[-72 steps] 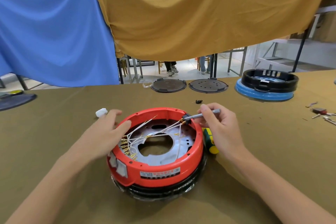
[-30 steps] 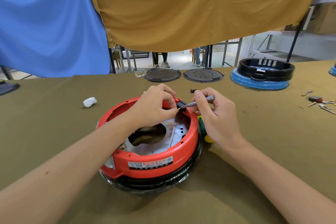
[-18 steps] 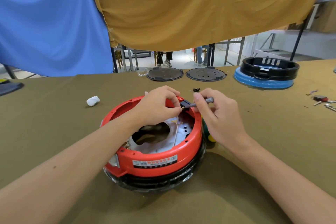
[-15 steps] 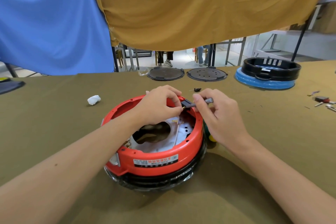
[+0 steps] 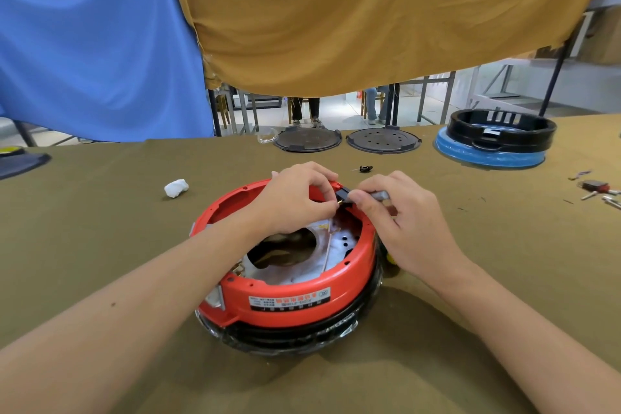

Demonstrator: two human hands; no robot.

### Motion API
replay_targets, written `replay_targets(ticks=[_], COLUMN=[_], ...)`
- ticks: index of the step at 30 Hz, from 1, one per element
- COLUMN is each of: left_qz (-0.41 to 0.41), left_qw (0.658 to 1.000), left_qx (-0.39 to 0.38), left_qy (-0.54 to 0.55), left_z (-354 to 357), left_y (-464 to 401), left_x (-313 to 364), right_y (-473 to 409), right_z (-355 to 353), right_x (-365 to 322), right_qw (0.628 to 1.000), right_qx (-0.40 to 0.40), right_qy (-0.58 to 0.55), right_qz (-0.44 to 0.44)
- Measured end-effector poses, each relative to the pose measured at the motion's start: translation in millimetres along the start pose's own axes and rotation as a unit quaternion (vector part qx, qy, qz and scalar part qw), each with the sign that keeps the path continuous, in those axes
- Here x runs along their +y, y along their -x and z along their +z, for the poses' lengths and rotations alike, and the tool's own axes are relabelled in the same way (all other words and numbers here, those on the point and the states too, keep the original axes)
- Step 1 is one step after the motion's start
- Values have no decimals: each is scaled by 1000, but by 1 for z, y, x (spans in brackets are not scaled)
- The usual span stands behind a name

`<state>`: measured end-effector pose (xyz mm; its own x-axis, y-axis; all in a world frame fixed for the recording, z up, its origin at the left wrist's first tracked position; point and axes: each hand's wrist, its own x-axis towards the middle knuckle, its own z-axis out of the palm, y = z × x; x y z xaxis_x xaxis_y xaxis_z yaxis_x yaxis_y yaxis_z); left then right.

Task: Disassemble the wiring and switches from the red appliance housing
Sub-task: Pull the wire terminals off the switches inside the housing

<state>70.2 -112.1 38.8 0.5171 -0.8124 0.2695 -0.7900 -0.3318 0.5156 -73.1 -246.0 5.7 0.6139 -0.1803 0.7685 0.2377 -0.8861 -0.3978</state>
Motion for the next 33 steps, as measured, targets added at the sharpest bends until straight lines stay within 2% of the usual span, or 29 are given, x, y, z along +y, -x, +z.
replay_targets(ticks=[8,16,20,22,24,28,33], left_qz=[-1,2,-1,-1,-1,-5,-7], left_qw=[1000,1000,1000,1000,1000,1000,1000], left_qx=[3,3,-3,-3,-1,-1,-6], left_qy=[5,3,1,-1,0,1,0], left_z=[2,2,1,2,2,1,1], left_y=[-1,-1,-2,-2,-1,0,-1], left_x=[-1,-3,-2,-2,-1,0,-2], right_y=[-1,0,0,1,0,-2,-4], right_z=[0,-1,-1,0,-1,0,-1], right_x=[1,-1,-3,-3,-2,4,8], right_qw=[993,997,992,996,1000,990,943], right_qx=[7,-11,-21,-10,11,21,7], right_qy=[-82,52,82,59,-5,-96,-274], right_qz=[79,-54,-96,-68,-3,99,191])
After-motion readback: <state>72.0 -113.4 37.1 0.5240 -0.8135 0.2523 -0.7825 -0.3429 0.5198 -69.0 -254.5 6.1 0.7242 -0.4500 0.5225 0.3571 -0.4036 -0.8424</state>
